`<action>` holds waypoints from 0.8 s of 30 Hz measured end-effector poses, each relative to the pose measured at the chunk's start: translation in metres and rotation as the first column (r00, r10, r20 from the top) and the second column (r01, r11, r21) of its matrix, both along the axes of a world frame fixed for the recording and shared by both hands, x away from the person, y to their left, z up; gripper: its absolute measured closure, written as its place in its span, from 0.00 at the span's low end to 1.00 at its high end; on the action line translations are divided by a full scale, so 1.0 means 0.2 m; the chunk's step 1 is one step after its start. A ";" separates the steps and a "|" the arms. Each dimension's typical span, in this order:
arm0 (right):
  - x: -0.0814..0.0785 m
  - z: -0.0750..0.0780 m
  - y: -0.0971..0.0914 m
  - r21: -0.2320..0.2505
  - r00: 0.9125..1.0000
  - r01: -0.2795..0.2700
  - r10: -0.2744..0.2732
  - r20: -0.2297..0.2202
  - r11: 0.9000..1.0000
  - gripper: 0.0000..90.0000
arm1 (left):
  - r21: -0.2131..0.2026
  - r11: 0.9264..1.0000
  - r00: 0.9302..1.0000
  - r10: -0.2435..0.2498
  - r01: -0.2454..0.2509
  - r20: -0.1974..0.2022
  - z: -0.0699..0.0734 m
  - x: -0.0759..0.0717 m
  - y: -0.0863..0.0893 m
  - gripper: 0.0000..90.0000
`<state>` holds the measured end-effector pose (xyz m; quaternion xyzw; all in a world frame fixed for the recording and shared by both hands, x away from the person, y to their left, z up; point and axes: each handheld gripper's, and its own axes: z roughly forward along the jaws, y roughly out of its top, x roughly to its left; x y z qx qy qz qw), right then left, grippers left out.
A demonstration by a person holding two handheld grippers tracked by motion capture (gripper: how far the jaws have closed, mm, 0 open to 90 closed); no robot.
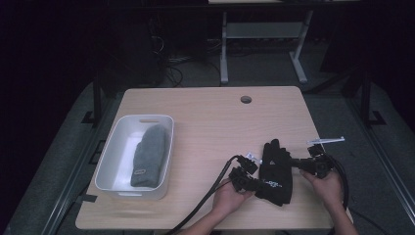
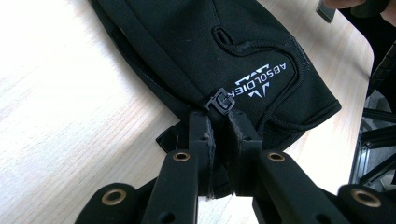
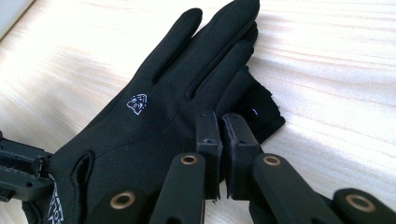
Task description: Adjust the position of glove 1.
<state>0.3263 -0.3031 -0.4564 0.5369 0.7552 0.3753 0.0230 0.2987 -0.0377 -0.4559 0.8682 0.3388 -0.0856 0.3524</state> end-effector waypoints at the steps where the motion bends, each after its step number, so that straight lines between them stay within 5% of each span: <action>1: 0.00 0.00 0.00 0.003 1.000 0.003 -0.003 -0.007 1.000 0.93 | 0.002 1.000 1.000 -0.001 0.001 0.000 0.00 0.00 0.00 0.91; 4: 0.02 -0.01 0.01 -0.026 0.998 0.046 -0.047 -0.031 0.999 0.62 | 0.004 1.000 1.000 -0.002 0.002 -0.005 0.00 0.00 0.00 0.91; 7: 0.04 -0.03 0.00 -0.015 0.996 0.076 -0.077 -0.040 0.997 0.50 | 0.009 1.000 1.000 -0.006 0.006 -0.009 -0.01 0.01 0.00 0.91; 11: 0.06 -0.04 0.01 0.005 0.996 0.084 -0.084 -0.039 0.996 0.53 | 0.010 1.000 1.000 -0.006 0.006 -0.015 -0.02 0.01 0.00 0.91; 18: 0.06 -0.06 0.03 0.044 0.998 0.038 -0.036 -0.043 0.998 0.82 | 0.002 1.000 1.000 -0.003 0.003 -0.024 -0.02 0.02 0.01 0.91; 24: 0.05 -0.04 0.03 0.062 0.999 0.041 -0.040 -0.027 0.997 0.87 | -0.008 1.000 1.000 -0.002 0.002 -0.017 -0.01 0.02 0.02 0.91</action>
